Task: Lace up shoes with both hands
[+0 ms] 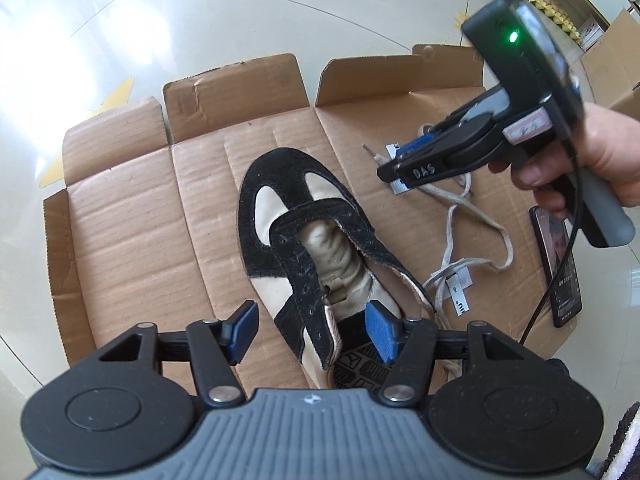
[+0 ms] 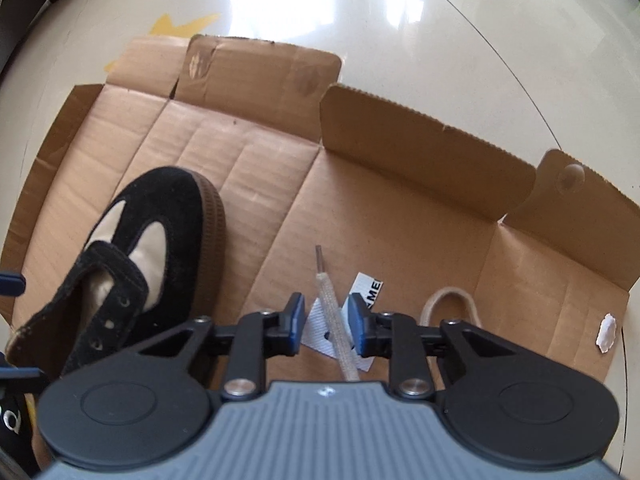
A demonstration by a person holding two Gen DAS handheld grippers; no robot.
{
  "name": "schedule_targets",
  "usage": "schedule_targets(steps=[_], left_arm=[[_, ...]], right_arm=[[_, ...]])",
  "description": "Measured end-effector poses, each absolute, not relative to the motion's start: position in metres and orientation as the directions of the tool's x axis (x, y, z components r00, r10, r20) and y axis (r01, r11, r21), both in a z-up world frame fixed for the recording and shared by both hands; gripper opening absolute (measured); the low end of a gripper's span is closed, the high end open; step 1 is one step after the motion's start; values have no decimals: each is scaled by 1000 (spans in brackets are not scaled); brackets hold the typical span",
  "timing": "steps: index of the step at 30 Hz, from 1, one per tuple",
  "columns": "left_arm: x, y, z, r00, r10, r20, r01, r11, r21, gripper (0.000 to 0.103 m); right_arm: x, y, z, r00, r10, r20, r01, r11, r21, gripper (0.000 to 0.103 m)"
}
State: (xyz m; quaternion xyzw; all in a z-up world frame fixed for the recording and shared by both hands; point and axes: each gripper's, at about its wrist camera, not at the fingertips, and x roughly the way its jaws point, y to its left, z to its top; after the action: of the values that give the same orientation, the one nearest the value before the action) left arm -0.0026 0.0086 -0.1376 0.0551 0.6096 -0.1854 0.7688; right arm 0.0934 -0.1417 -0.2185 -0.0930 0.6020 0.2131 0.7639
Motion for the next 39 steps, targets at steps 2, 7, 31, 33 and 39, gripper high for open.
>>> schedule_targets(steps=[2,7,31,33,39], left_arm=[[-2,9,-137,192,-221,-956,349,926,-144,60],[-2,10,-139,191,-217,-957,348,927,-141,60],[-1,12,-137,196,-224,-955,353,925,-144,60],[-1,11,-137,200,-224,-954,353,924,-143,60],[0,13,-130,224,-277,-934,366,913,-182,60]], right_arm=[[92,-142,-219,189,215,-958,-463,880,106,3],[80,-139,-212,127,238,-963,-582,804,122,2],[66,-124,-214,122,197,-973,-701,711,56,7],[66,-123,-215,122,196,-973,-714,698,51,4],[57,-112,-199,107,216,-970,-814,580,39,3]])
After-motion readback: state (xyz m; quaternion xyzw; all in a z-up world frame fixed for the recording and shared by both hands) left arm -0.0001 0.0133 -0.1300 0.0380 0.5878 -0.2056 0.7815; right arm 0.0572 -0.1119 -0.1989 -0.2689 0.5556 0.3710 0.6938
